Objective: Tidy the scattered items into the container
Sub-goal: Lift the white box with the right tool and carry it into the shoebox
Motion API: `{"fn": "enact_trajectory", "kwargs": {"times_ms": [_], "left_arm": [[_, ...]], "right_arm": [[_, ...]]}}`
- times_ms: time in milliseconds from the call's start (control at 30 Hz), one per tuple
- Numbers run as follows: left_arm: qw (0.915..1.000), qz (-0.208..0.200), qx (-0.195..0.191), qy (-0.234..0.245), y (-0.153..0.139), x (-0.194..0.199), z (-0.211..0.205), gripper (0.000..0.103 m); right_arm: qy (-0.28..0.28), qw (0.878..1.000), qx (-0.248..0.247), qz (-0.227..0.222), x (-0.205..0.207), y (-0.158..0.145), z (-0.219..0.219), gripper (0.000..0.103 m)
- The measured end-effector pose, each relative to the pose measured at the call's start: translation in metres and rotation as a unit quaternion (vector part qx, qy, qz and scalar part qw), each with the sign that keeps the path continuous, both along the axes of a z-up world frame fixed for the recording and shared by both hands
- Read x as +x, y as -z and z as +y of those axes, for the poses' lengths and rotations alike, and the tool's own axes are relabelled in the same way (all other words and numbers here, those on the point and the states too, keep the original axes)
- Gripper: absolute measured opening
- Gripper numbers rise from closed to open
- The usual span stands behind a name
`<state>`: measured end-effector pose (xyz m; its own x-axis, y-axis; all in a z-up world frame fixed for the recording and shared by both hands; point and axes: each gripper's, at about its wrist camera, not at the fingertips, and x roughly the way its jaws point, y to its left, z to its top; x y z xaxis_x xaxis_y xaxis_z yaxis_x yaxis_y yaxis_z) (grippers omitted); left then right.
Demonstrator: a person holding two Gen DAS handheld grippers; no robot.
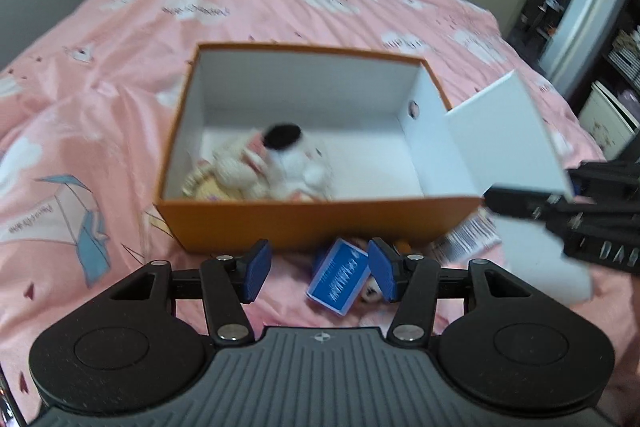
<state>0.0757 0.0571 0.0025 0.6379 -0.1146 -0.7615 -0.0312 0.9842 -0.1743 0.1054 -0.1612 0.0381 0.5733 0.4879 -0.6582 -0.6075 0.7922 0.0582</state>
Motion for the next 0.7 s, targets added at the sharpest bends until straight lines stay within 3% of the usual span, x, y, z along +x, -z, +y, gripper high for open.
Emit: {"fn": "enact_trajectory", "kwargs": {"times_ms": [133,367,467,700], "left_arm": [[1.0000,-0.006,0.003,0.004,-0.003,0.012,0.004,0.064],[0.9988,-0.022,0.017,0.040,-0.005,0.029,0.002,0.064],[0.9993,-0.017,0.014,0.031,-0.004,0.037,0.003,0.064],[0.9997,0.000,-0.002,0.024,0.005,0.053,0.014,0.065]], "right_arm": [[0.011,1.000,-0.021,-0.020,0.028,-0.007,0.012,0.031],[0.020,0.997,-0.072,-0.017,0.075,0.010,0.054,0.031],[0.024,0.994,-0.104,-0.011,0.094,0.025,0.072,0.031],[0.034,0.980,-0.190,0.050,0.136,0.084,0.092,0.032]]}}
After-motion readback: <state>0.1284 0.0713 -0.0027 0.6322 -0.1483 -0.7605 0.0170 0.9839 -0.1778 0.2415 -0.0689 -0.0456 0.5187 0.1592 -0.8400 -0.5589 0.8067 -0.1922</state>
